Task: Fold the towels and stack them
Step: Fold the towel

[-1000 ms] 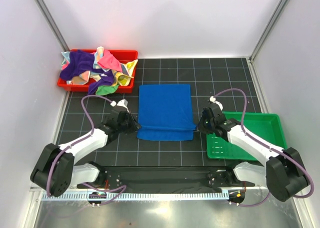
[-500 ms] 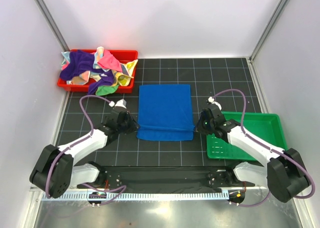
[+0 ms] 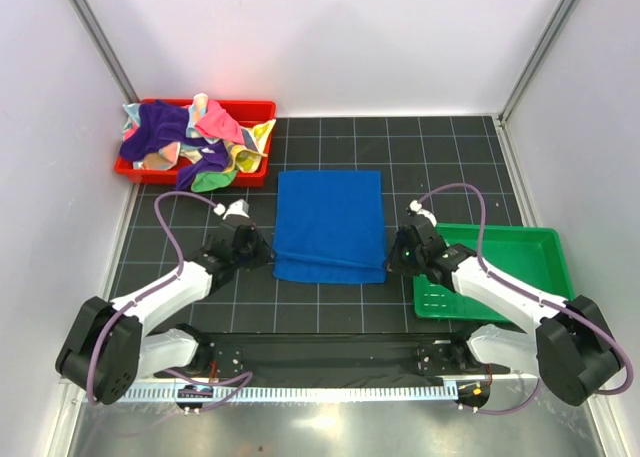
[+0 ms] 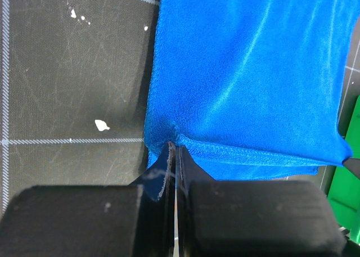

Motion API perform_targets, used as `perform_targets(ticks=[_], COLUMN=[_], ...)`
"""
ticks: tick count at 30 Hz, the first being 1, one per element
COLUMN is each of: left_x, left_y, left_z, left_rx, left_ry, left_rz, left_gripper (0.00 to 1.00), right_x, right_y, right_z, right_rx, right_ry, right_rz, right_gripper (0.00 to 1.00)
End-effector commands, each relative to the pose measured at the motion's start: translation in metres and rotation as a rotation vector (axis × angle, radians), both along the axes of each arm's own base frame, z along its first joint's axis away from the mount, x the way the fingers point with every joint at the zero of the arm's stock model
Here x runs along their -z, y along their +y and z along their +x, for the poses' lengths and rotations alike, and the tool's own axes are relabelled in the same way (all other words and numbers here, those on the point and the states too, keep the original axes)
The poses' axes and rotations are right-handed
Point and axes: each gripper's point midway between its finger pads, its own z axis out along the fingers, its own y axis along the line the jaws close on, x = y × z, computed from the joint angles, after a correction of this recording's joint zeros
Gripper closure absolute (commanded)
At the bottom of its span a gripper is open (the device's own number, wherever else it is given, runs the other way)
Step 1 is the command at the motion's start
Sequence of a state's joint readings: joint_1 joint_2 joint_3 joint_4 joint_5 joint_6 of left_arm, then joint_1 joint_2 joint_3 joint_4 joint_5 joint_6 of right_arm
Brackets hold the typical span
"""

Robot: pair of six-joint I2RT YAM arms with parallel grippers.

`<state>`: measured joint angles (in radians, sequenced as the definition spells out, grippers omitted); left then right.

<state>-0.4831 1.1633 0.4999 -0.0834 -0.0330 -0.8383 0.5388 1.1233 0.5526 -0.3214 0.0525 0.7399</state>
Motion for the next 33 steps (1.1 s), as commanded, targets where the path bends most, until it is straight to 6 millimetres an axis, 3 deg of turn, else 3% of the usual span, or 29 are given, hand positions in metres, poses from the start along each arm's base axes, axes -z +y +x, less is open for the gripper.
perform_targets(ticks=[1, 7, 17, 20, 24, 33], left_x=[0.014, 0.009, -0.017, -0.016, -0.010, 0.022], left_y=[0.016, 0.013, 0.013, 0.015, 0.017, 0.015], left_z=[-0.001, -0.002, -0.002, -0.006, -0.011, -0.023], left_rx=[-0.051, -0.032, -0.014, -0.012, -0.010, 0.017], left_ry=[0.014, 0.006, -0.040, -0.036, -0.022, 0.050], left_rz=[0.057, 0.039, 0.035, 0.040, 0.044, 0.042], left_gripper=[1.00, 1.00, 1.00, 1.00, 1.00, 1.00], right_x=[0.009, 0.009, -0.017, -0.021, -0.016, 0.019], right_y=[-0.009, -0.011, -0.012, -0.014, -0.015, -0.014], right_z=[-0.001, -0.003, 0.000, -0.002, -0.006, -0.019], right_rx=[0.033, 0.038, 0.043, 0.047, 0.049, 0.033], right_ry=[0.001, 0.000, -0.043, -0.052, -0.040, 0.029], right_rz=[-0.045, -0.061, -0.050, -0.049, -0.043, -0.051], right_gripper=[0.99, 0.99, 0.99, 0.99, 0.99, 0.99])
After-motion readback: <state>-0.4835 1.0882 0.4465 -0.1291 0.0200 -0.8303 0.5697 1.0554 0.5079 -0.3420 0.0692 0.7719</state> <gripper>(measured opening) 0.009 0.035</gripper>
